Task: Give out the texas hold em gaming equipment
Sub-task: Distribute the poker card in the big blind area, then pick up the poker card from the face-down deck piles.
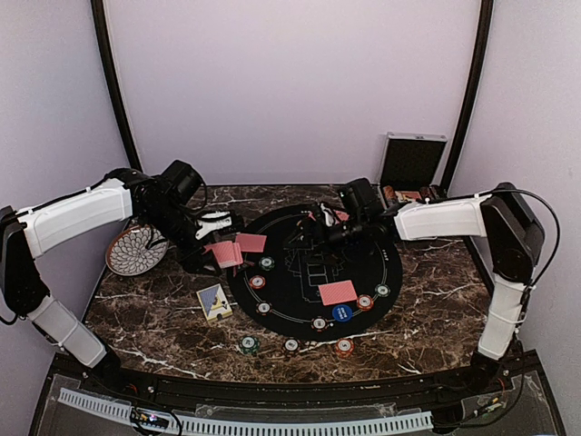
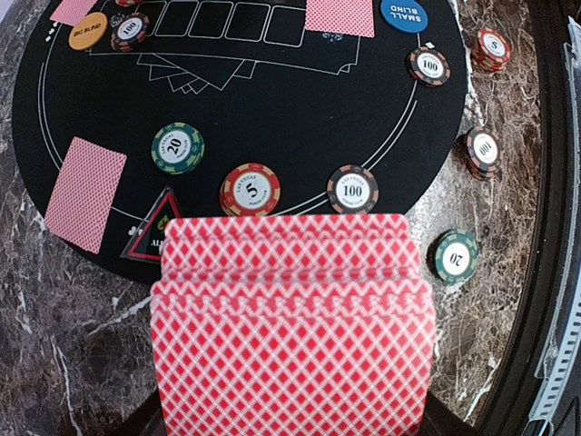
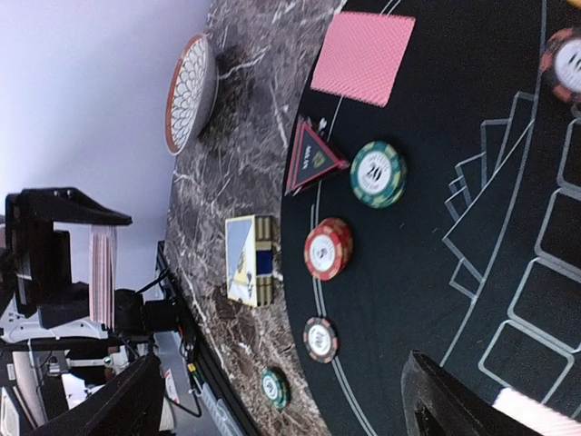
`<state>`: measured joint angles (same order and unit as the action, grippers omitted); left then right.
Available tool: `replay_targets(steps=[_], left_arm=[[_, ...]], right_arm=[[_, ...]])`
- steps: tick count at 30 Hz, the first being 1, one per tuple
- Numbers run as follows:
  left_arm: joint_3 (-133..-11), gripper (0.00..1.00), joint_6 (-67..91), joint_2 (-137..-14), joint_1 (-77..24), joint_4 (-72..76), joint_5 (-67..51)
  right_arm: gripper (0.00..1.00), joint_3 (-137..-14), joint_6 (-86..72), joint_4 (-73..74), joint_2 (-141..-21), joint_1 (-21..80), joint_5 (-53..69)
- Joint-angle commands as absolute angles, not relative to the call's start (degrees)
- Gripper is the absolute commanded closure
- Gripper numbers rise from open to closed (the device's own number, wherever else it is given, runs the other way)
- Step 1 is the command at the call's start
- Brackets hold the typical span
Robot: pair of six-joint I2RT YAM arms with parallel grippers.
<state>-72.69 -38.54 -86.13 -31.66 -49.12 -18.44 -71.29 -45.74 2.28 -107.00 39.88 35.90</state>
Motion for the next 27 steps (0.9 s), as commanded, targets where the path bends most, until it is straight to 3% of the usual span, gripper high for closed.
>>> replay_targets(steps=[1,27], left_arm=[[-72.75,1.00,-38.19,-84.43,-31.48,-47.85,-19.87],[-76.33,1.00,-37.53,-86.41,-31.53,-48.45,-21.63]], right_arm=[[0.08,-69.47,-53.90,-11.73,-104.81,42.96,40.77],[0.09,-86.43,-58.78,-15.32,-119.40,51.88,44.51]])
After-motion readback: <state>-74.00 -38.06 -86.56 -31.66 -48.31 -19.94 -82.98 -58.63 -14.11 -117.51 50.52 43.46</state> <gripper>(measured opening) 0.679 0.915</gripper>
